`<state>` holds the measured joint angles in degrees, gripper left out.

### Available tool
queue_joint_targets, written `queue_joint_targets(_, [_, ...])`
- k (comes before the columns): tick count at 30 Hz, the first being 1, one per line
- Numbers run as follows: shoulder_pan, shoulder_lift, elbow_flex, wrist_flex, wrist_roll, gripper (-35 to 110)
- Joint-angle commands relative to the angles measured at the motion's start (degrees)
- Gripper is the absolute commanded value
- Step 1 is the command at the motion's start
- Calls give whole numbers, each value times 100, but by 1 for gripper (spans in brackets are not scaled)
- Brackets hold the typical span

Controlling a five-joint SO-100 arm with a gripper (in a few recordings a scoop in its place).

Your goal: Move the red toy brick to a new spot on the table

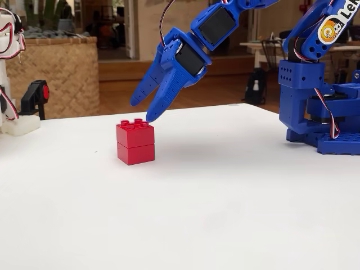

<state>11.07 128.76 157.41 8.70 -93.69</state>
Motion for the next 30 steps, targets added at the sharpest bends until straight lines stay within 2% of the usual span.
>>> queue_joint_targets(1, [-114, -35, 176, -650, -18, 39])
queue_joint_targets(10, [-290, -466, 800, -2145, 114, 38])
queue_joint_targets(16, [-325, -1063, 888, -2971, 141, 32])
queue_joint_targets(25, [-422, -1239, 896, -2909, 141, 13])
queue_joint_targets(28, [-413, -1081, 835, -2681, 132, 9])
queue_joint_targets(30, [-413, -914, 501, -2136, 255, 9])
